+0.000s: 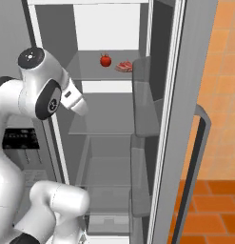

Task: Place one tomato and one steak in each tupperware on the nearby counter, to pack two identical lunches.

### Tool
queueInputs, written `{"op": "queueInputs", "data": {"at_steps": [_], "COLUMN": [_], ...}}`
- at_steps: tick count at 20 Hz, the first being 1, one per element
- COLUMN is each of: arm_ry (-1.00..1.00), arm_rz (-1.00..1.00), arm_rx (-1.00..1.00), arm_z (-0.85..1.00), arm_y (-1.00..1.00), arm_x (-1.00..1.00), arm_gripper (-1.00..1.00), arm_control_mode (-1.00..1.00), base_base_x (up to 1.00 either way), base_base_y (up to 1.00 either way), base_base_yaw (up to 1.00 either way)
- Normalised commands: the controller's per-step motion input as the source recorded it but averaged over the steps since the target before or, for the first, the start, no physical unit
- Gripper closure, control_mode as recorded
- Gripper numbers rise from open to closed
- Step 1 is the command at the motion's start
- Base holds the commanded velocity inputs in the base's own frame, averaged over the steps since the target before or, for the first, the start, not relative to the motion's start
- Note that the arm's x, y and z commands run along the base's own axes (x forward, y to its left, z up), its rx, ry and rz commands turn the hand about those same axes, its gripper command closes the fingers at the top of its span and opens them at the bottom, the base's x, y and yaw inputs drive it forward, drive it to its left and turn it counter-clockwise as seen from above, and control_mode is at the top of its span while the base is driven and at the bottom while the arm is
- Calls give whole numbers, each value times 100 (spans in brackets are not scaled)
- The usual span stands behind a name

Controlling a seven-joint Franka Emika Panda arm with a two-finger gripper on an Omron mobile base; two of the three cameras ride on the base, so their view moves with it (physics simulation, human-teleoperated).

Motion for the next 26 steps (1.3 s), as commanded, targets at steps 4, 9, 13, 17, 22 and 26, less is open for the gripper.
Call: {"op": "queueInputs", "data": {"at_steps": [4,9,13,17,22,26], "arm_ry": [1,0,0,2,10,10], "arm_rz": [0,-6,-6,-1,0,0], "arm_rx": [0,0,0,0,0,0], "arm_z": [16,10,16,16,1,0], "arm_y": [-39,-16,-16,-29,-26,-19], "arm_x": [51,78,70,65,71,73], "arm_gripper": [-100,-100,-100,-100,-100,-100], "arm_control_mode": [-100,-100,-100,-100,-100,-100], "base_base_x": [0,0,0,0,0,0], "base_base_y": [0,0,0,0,0,0], "base_base_yaw": [0,0,0,0,0,0]}}
